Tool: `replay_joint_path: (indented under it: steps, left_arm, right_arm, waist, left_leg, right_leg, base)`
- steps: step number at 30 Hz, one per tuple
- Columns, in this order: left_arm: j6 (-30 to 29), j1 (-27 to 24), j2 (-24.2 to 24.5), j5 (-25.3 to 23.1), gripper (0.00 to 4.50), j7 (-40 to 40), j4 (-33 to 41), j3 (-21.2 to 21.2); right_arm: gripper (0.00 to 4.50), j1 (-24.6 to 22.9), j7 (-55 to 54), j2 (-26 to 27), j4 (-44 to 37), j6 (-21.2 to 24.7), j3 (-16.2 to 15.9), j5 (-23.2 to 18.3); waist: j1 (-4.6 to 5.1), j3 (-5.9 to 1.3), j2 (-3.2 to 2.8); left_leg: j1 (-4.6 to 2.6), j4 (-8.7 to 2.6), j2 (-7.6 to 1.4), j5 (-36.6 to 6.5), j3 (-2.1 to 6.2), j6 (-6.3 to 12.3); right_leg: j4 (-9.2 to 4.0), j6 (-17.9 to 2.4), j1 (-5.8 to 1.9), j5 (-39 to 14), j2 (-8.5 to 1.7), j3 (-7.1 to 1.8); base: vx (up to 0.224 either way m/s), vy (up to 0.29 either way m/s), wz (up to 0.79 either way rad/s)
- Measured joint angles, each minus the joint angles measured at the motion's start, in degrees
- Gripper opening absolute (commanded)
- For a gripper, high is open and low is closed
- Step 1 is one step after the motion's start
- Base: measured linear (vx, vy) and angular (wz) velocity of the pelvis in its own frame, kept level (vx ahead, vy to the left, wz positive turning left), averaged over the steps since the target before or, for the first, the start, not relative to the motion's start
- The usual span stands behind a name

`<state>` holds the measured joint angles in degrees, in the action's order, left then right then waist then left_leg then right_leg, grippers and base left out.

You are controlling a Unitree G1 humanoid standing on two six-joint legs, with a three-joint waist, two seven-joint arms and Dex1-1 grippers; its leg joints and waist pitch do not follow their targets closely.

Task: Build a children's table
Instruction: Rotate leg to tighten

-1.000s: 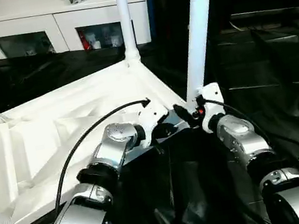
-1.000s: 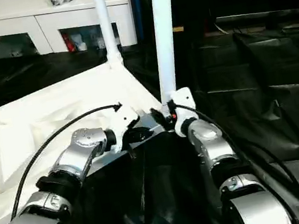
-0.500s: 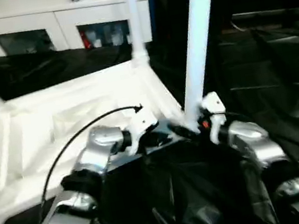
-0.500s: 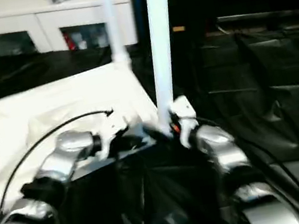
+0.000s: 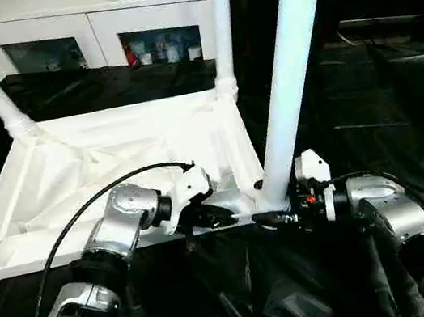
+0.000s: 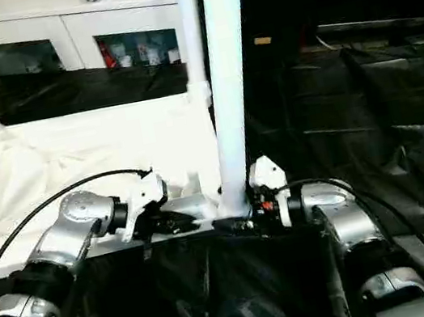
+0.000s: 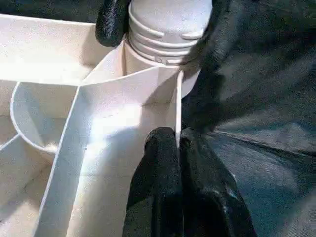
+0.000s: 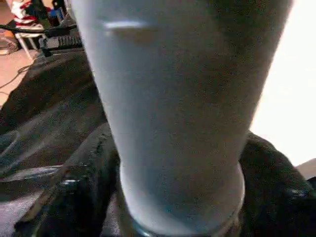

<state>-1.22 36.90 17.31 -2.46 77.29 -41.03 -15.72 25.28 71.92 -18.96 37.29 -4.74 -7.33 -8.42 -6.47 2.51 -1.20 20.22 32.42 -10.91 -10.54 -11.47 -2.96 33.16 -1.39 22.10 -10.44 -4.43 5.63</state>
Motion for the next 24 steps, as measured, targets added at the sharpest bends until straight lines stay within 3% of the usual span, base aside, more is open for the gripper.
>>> replay_joint_path:
  steps: [5, 11, 17, 24]
  left_arm:
    - [-0.1, 0.0, 0.2, 0.0, 0.00, 0.7, 0.1, -0.1]
    - [-0.6, -0.3, -0.1, 0.2, 0.00, -0.7, 0.3, 0.0]
    - [-3.9, 2.0, -4.1, -1.8, 0.00, -14.2, -2.8, 1.9]
    - [-6.3, 5.1, -9.9, -3.1, 0.00, -29.1, -7.7, 3.5]
  right_arm:
    - [2.79, 0.0, 0.5, 0.0, -0.1, 0.4, -0.1, 0.0]
    - [2.73, -0.1, -2.2, 1.5, -0.1, 1.0, 0.0, 0.0]
    - [2.72, 4.0, -22.0, 7.0, 6.5, 2.0, 3.8, 2.1]
    - [2.72, 10.6, -45.1, 13.1, 14.8, 3.0, 6.6, 4.5]
  waist:
    - [0.00, -0.01, 0.01]
    - [0.09, -0.06, 0.10]
    - [1.57, -0.05, 0.50]
    - [1.87, -0.07, 0.56]
  left_leg:
    - [0.01, 0.01, 0.00, 0.0, 0.00, 0.00]
    - [-0.04, 0.05, 0.00, 0.0, 0.00, -0.01]
    - [-0.20, 0.15, 0.01, 0.0, 0.01, -0.05]
    - [-0.25, 0.18, 0.04, 0.0, 0.01, -0.06]
  right_leg:
    - [0.00, 0.0, 0.00, 0.0, 0.00, 0.00]
    - [0.06, 0.0, -0.02, 0.0, 0.00, 0.00]
    - [0.04, 0.1, -0.09, 0.0, 0.00, -0.03]
    - [-0.03, 0.1, -0.11, 0.0, -0.01, -0.06]
  base:
    - [0.000, 0.000, 0.00]
    - [0.000, 0.000, 0.00]
    - [0.000, 0.000, 0.00]
    - [0.000, 0.000, 0.00]
